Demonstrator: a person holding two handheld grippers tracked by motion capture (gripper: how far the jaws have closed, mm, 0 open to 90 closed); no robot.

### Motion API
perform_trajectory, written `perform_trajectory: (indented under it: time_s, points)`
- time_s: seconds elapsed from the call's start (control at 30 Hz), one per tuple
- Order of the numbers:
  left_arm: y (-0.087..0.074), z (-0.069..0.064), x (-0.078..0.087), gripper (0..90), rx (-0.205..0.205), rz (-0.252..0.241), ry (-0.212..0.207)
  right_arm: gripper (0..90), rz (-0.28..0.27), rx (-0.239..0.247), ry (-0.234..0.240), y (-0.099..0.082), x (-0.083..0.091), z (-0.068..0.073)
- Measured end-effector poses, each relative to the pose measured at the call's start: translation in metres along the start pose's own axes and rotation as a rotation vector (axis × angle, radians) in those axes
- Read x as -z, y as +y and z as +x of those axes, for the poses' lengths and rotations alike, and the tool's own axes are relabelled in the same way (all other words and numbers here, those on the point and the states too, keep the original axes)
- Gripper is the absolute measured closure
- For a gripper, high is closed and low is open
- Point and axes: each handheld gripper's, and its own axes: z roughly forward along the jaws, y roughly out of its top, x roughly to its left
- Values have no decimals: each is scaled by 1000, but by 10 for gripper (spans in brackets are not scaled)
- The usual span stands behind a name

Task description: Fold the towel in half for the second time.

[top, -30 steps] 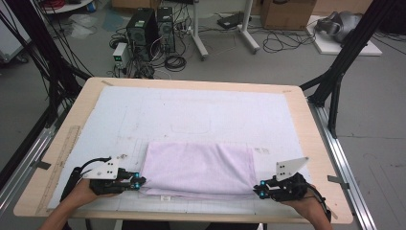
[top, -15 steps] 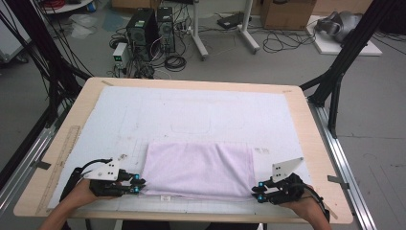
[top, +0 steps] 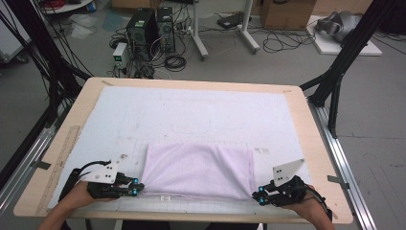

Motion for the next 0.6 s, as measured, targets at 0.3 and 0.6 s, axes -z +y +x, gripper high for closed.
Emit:
perform_trajectory:
  time_s: [0.3, 0.6]
  points:
    - [-1, 1, 1, 864, 5, -3, -9, 819, 20, -6, 16, -2, -9, -3]
    - [-2, 0, 8, 870, -11, -31, 18, 852, -1, -6, 24, -3, 0, -3]
